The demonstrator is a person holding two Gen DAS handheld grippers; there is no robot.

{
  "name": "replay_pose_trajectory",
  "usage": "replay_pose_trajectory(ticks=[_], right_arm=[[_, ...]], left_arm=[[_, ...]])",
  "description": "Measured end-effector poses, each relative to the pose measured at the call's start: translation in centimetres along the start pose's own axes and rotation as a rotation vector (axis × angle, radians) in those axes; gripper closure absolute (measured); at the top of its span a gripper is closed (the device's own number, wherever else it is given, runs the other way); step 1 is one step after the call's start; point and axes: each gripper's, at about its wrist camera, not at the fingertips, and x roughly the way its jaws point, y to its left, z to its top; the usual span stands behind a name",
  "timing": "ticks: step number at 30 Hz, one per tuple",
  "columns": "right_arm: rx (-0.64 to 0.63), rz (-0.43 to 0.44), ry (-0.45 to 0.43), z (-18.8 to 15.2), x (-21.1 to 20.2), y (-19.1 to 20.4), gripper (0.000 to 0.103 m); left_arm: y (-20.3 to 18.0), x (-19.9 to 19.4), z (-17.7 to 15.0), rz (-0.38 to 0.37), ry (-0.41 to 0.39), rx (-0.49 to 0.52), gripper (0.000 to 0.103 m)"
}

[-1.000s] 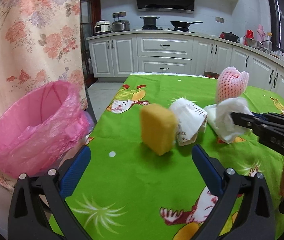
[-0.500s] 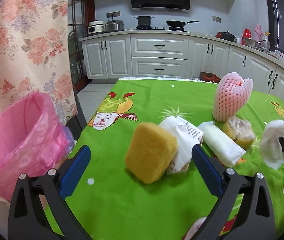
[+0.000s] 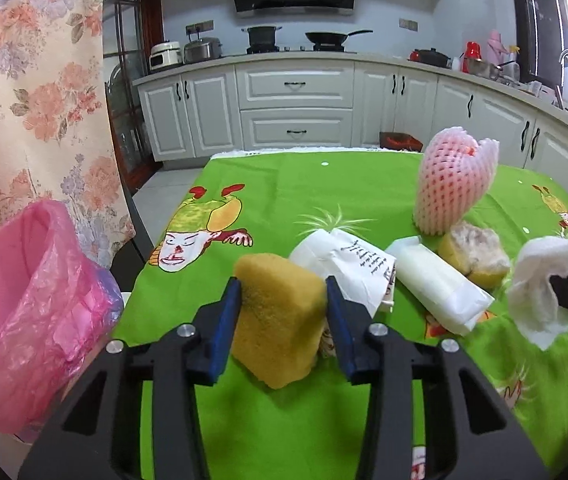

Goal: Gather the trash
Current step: 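Carry the sponge and tissue over the pink bin and open both tools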

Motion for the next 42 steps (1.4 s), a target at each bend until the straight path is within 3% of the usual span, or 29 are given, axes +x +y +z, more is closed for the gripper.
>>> replay_pose_trajectory(ticks=[24,32,42], right_arm=[[-0.070,0.003,-0.030,-1.4,-3.4,4.2,0.083],[-0.088,0.010,-0.056,-1.2,-4.2,6.1,0.083],[-0.135,0.043,-0.032,-1.6,-3.6,9.0,0.083]], left_arm=[[-2.2,-11.1,-3.6,-0.057,-0.141,-0.002,0.066],[-2.6,-13.1,-4.1,-0.067,-0.183,0.012,0.066],[-0.3,-14.7,-5.2,-0.047,-0.203,-0.016,0.066]])
